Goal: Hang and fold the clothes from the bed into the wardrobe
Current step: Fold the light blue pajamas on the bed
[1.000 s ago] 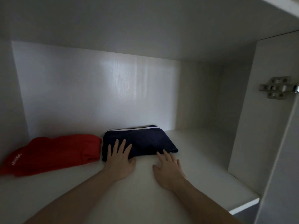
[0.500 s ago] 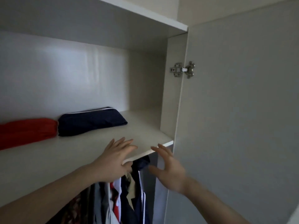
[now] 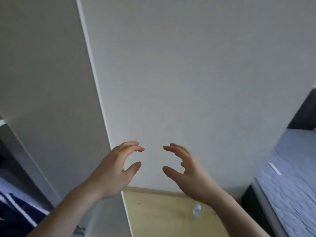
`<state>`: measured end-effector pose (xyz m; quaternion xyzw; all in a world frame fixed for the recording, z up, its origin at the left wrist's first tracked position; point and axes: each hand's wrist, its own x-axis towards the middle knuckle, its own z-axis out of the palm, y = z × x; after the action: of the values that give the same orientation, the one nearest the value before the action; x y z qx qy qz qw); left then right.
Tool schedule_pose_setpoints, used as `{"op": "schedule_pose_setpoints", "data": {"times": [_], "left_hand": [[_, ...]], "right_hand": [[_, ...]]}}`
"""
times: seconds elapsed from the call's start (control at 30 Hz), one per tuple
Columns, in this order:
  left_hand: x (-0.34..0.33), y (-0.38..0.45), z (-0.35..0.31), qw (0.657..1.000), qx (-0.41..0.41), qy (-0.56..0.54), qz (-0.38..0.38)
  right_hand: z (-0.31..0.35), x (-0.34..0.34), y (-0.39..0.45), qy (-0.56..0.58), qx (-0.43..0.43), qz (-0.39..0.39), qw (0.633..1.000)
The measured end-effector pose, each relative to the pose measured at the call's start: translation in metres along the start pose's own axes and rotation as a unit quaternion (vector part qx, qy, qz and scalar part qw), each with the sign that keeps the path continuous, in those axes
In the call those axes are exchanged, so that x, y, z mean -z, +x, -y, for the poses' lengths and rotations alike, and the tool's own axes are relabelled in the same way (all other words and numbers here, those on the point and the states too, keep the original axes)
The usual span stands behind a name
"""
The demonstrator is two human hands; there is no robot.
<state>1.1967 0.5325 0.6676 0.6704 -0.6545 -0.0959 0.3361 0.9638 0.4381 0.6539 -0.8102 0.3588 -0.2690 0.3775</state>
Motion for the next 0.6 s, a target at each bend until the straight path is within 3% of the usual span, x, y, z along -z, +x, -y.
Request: {"op": "schedule_pose_setpoints", "data": {"times": [0.33, 0.6], "left_hand": [[-0.211, 0.087, -0.184, 0.961, -0.191, -0.053, 0.193], [-0.375, 0.136, -0.342, 0.901, -0.295, -0.119, 0.295]], "right_hand": [[-0.119, 0.182, -0.176, -0.04, -0.178, -0.234, 0.955], [-0.204, 0.308, -0.303, -0.079, -0.308, -0.335, 0.887]]}}
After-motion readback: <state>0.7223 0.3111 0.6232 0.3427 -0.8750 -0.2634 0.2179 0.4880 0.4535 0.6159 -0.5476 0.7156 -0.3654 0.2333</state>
